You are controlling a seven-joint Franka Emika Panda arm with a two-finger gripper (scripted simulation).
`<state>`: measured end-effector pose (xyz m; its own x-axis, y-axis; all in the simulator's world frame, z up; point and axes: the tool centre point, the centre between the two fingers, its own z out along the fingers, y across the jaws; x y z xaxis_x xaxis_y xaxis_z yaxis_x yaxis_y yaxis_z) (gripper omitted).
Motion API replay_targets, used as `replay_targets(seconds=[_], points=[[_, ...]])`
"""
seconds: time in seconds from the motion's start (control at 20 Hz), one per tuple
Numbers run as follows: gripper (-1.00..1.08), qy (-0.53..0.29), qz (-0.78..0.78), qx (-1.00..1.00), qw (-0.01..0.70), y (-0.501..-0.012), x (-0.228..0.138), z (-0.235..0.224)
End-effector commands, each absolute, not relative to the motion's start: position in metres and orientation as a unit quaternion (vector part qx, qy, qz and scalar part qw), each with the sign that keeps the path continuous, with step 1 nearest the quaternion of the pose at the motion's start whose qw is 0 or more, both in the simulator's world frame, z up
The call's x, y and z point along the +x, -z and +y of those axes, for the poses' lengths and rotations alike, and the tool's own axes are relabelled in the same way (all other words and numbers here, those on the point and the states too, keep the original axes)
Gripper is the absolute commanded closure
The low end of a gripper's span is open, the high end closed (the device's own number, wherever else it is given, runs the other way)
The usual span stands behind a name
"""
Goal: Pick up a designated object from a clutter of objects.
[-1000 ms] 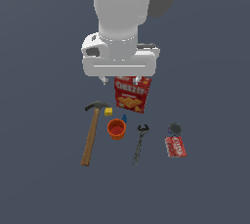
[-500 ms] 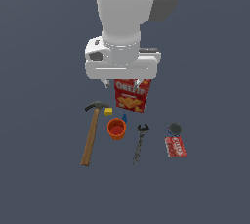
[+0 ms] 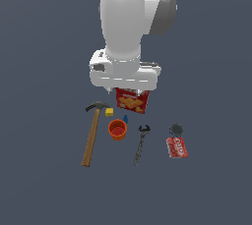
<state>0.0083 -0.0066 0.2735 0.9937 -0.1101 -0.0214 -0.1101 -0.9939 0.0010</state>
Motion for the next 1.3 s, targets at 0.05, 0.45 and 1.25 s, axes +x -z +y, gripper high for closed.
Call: replay_targets(seconds=[0.05, 0.45, 1.25], points=[[-0.92, -0.01, 0.09, -0.996, 0.002, -0.253, 0.008, -0.005], [-0.92, -0.008, 0.195, -0.981, 0.005, -0.192, 0.003, -0.002], [-0.92, -0.001, 0.363, -0.932, 0.001, -0.103, -0.023, -0.002]])
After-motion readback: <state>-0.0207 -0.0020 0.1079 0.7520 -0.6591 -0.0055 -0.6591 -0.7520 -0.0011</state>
